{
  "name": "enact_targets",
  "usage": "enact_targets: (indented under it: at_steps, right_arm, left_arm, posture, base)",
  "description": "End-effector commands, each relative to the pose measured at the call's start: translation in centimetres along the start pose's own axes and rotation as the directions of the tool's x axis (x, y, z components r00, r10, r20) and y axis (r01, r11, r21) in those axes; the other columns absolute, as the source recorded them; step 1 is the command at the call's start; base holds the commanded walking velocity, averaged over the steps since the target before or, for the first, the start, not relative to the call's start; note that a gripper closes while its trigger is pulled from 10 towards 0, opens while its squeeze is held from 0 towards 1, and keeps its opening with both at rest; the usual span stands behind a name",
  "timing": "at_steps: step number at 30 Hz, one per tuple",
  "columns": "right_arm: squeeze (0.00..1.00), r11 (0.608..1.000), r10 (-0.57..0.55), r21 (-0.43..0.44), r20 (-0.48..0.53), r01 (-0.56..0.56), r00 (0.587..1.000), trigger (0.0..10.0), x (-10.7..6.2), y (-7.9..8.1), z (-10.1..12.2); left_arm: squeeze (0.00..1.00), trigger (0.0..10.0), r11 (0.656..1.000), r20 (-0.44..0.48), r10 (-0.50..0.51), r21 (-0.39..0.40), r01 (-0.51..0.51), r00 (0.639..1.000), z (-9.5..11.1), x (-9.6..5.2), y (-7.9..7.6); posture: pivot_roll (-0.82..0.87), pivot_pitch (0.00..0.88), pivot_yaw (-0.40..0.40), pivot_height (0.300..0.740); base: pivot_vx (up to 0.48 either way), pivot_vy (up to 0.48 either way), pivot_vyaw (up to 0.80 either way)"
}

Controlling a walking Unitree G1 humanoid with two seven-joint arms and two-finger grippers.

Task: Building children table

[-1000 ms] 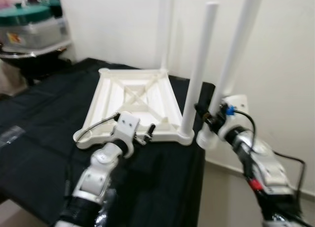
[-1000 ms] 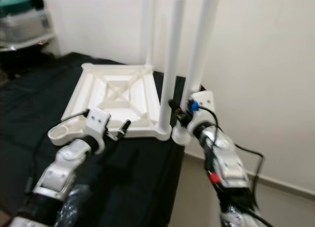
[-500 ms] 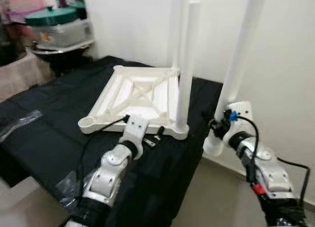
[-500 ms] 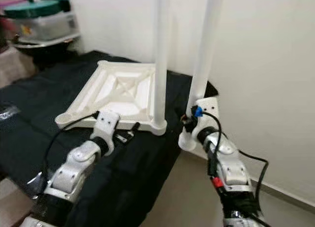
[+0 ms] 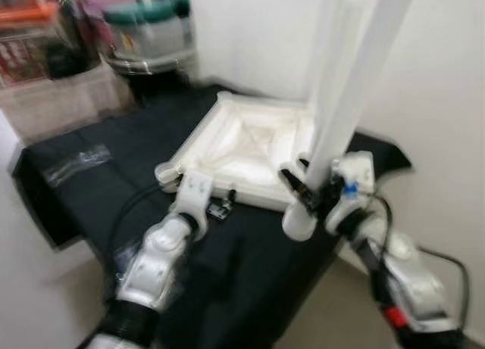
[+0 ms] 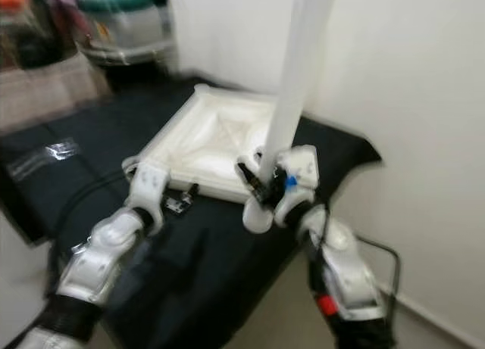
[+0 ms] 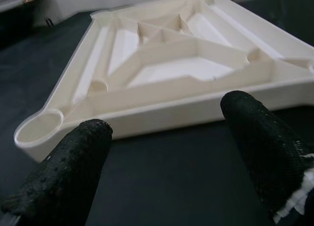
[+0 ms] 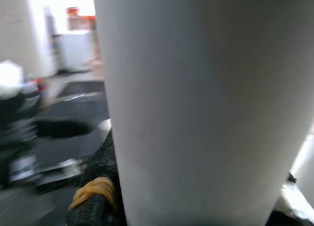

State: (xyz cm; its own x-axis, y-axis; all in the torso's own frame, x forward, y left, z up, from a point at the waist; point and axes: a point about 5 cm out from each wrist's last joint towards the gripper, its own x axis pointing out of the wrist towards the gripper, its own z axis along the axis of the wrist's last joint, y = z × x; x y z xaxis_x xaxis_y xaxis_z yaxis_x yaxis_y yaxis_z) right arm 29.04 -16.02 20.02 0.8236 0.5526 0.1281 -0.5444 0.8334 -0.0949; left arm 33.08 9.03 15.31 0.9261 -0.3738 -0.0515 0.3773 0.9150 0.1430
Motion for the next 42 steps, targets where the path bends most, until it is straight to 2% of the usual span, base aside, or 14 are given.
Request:
enact_targets:
  at_steps: [1,6,7,8,10,12,13,14,18,20,24,30,39,42]
  right_arm:
    - [0.00,1.000,0.030,0.002,0.001,-0.030,1.000,0.0,0.1,0.4,0.2]
    - [0.00,1.000,-0.001,0.002,0.001,0.001,1.000,0.0,0.3,0.3,0.3]
    - [0.00,0.999,-0.053,0.006,0.006,0.053,0.999,0.0,0.5,-0.2,0.3]
    - [0.00,0.999,-0.053,0.006,0.006,0.053,0.999,0.0,0.5,-0.2,0.3]
    - [0.00,0.979,-0.196,0.052,0.004,0.195,0.981,0.0,1.2,-1.4,0.2]
    - [0.00,0.972,-0.223,0.070,-0.002,0.223,0.975,0.0,1.2,-1.7,0.1]
    - [0.00,0.971,-0.229,0.072,-0.008,0.229,0.973,1.0,1.3,-1.7,-0.1]
    - [0.00,0.972,-0.223,0.077,-0.008,0.223,0.975,0.0,1.4,-1.6,-0.1]
    - [0.00,0.976,-0.205,0.079,-0.004,0.205,0.979,0.0,1.6,-1.2,0.0]
    - [0.00,0.982,-0.185,0.041,-0.008,0.185,0.983,0.0,1.7,-0.9,0.0]
    - [0.00,0.984,-0.175,0.026,-0.020,0.176,0.984,0.0,2.0,-0.8,-0.3]
    - [0.00,0.982,-0.184,0.031,-0.031,0.185,0.983,0.0,2.7,-0.6,-0.6]
    - [0.00,0.973,-0.223,0.056,-0.033,0.224,0.974,0.0,3.0,-1.0,-0.6]
    - [0.00,0.971,-0.229,0.060,-0.040,0.231,0.973,0.0,2.9,-0.9,-0.8]
  left_arm:
    - [0.00,10.0,1.000,-0.023,0.009,0.017,-0.008,1.000,-0.5,-0.1,0.2]
    - [0.00,10.0,1.000,-0.024,0.022,0.016,-0.021,0.999,-0.4,0.0,0.2]
    - [0.00,10.0,0.999,-0.023,0.031,0.015,-0.031,0.999,-0.4,0.0,0.3]
    - [0.00,10.0,0.999,-0.023,0.031,0.015,-0.031,0.999,-0.4,0.0,0.3]
    - [0.00,10.0,0.999,-0.024,0.051,0.017,-0.050,0.998,-0.3,0.1,0.6]
    - [0.00,10.0,0.998,-0.025,0.053,0.018,-0.053,0.998,-0.3,0.1,0.6]
    - [0.00,10.0,0.998,-0.026,0.056,0.018,-0.056,0.998,-0.3,0.1,0.6]
    - [0.00,10.0,0.998,-0.025,0.060,0.018,-0.059,0.998,-0.3,0.2,0.6]
    - [0.00,10.0,0.998,-0.024,0.066,0.020,-0.065,0.998,-0.3,0.2,0.6]
    - [0.00,10.0,0.997,-0.026,0.071,0.025,-0.070,0.997,-0.3,0.2,0.6]
    - [0.00,10.0,0.996,-0.032,0.082,0.025,-0.082,0.996,-0.4,0.2,0.7]
    - [0.00,10.0,0.995,-0.032,0.100,0.023,-0.099,0.994,-0.4,0.3,1.0]
    - [0.00,10.0,0.994,-0.033,0.112,0.020,-0.112,0.993,-0.4,0.3,1.1]
    - [0.00,10.0,0.993,-0.027,0.120,0.013,-0.119,0.992,-0.4,0.3,1.1]
  posture:
    - [0.02,0.000,-0.046,0.740]
    - [0.02,0.000,-0.049,0.740]
    - [0.02,0.000,-0.049,0.740]
    - [0.02,0.000,-0.049,0.740]
    - [0.02,0.000,-0.052,0.740]
    - [0.02,0.000,-0.052,0.740]
    - [0.02,0.000,-0.053,0.740]
    - [0.03,0.000,-0.055,0.740]
    - [0.03,0.000,-0.058,0.740]
    - [0.03,0.000,-0.058,0.740]
    - [0.04,0.000,-0.067,0.740]
    - [0.04,0.000,-0.069,0.740]
    - [0.05,0.000,-0.077,0.740]
    - [0.05,0.000,-0.074,0.740]
  base:
    - [0.000,0.000,0.80]
    - [0.000,0.000,0.80]
    - [0.000,0.000,0.80]
    - [0.000,0.000,0.80]
    - [0.000,0.000,0.33]
    - [0.000,0.000,0.00]
    - [0.000,0.000,0.00]
    - [0.000,0.000,0.00]
    - [0.000,0.000,0.00]
    - [0.000,-0.266,0.00]
    - [0.000,-0.363,0.60]
    - [0.000,-0.476,0.80]
    - [0.000,-0.380,0.00]
    - [0.000,0.000,0.00]
